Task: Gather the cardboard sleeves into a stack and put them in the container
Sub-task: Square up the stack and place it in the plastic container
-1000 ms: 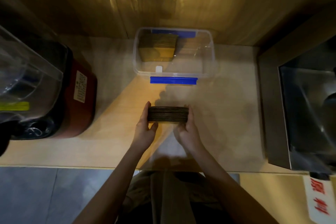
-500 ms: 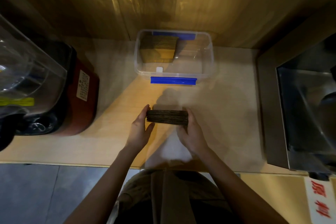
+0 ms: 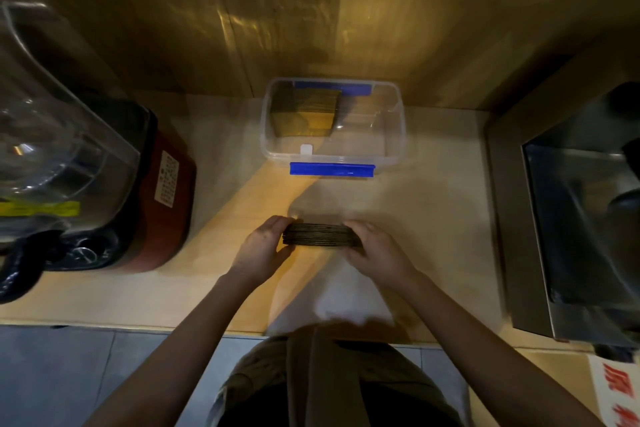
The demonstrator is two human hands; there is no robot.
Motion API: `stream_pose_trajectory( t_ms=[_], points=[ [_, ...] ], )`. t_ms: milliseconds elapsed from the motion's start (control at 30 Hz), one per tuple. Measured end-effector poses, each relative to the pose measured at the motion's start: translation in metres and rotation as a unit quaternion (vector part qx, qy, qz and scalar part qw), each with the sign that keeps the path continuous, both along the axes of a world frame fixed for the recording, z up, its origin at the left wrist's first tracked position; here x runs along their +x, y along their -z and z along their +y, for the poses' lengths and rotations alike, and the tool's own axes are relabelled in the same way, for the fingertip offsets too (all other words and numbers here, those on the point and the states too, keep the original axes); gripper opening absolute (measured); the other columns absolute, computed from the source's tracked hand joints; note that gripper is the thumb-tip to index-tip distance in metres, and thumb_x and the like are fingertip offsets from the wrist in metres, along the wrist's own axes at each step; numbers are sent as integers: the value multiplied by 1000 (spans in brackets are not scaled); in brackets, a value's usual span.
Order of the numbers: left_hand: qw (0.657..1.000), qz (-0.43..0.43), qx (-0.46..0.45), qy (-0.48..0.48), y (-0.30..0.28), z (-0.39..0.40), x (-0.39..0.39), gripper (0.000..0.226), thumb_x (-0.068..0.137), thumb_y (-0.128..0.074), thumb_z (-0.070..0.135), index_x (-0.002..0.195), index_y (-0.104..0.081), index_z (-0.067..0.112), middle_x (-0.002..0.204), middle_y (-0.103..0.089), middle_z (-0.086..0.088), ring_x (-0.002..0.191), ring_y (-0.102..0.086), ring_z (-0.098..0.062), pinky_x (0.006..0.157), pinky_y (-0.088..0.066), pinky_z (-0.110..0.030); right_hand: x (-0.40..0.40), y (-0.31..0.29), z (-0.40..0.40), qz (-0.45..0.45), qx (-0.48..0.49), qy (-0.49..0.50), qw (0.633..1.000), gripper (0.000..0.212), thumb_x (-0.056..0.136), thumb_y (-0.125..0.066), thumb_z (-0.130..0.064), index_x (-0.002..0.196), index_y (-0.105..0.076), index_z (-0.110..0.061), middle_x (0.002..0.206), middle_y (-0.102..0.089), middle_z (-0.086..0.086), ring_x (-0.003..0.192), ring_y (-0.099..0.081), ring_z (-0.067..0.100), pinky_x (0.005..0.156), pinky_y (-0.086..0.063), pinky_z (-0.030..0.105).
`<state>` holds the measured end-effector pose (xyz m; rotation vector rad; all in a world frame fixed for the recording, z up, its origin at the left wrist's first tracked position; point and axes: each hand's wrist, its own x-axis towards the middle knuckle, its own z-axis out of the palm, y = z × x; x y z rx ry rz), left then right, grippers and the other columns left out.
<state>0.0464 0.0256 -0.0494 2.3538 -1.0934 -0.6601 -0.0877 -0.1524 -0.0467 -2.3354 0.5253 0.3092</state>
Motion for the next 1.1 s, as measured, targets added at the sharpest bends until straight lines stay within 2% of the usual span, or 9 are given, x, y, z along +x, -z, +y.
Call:
stream_pose_trajectory(
  t_ms=[200, 400, 533, 667, 767, 833, 900, 1000, 1100],
  points=[
    [997, 43, 58, 41, -16, -13, 23, 38, 82, -61, 18, 118, -51, 11, 115, -58, -10, 102, -55, -22, 89, -43, -29, 16, -14, -19, 7, 24, -29, 999, 45, 81, -63, -16, 124, -50, -8, 123, -61, 14, 112, -56, 29, 95, -44, 35],
    [993, 48, 78, 70, -48, -34, 60, 42, 77, -67, 22, 116, -54, 11, 112, -61, -8, 96, -53, -16, 80, -39, -21, 45, -52, -44, -21, 35, -57, 998, 34, 80, -65, -17, 112, -57, -12, 103, -66, 8, 89, -57, 17, 76, -41, 25],
    [998, 10, 25, 64, -76, -49, 85, 40, 75, -69, 17, 112, -56, 10, 105, -61, -6, 93, -54, -16, 72, -36, -16, 68, -76, -61, -62, 7, -60, 996, 37, 81, -65, -17, 116, -56, -13, 109, -65, 8, 98, -59, 20, 79, -41, 23],
    [998, -33, -35, 43, -91, -59, 107, 38, 75, -68, 13, 112, -56, 8, 107, -62, -10, 94, -56, -20, 79, -40, -22, 94, -87, -73, -97, -20, -60, 993, 41, 84, -61, -21, 124, -50, -15, 122, -61, 6, 112, -55, 20, 95, -44, 30],
    [997, -47, -54, 23, -86, -66, 121, 40, 76, -66, 10, 115, -55, 7, 108, -61, -13, 91, -53, -16, 78, -37, -20, 111, -80, -75, -122, -68, -59, 988, 42, 86, -59, -22, 126, -49, -14, 124, -60, 7, 115, -53, 21, 94, -40, 27],
    [997, -49, -54, 8, -78, -72, 129, 41, 77, -65, 9, 116, -53, 7, 108, -60, -13, 91, -50, -13, 77, -36, -19, 118, -73, -75, -135, -80, -50, 986, 41, 87, -57, -22, 127, -49, -12, 122, -61, 8, 114, -54, 21, 95, -39, 27],
    [998, -54, -44, -3, -69, -76, 136, 42, 78, -64, 10, 118, -52, 9, 110, -60, -13, 95, -52, -18, 80, -38, -22, 125, -65, -75, -132, -75, -38, 988, 41, 88, -56, -22, 128, -48, -12, 122, -60, 8, 115, -53, 21, 96, -40, 28],
    [996, -88, -2, -7, -56, -82, 147, 39, 79, -63, 16, 116, -52, 13, 114, -59, -11, 106, -51, -23, 87, -43, -32, 138, -54, -78, -109, -65, -20, 992, 43, 88, -57, -22, 129, -47, -11, 125, -59, 10, 115, -53, 24, 97, -42, 32],
    [991, -129, 26, 7, -50, -88, 150, 43, 78, -63, 18, 119, -51, 11, 124, -54, -14, 117, -45, -28, 96, -42, -41, 147, -48, -82, -84, -64, -22, 994, 45, 89, -57, -24, 131, -45, -13, 127, -59, 10, 114, -55, 24, 95, -46, 34]
  ],
)
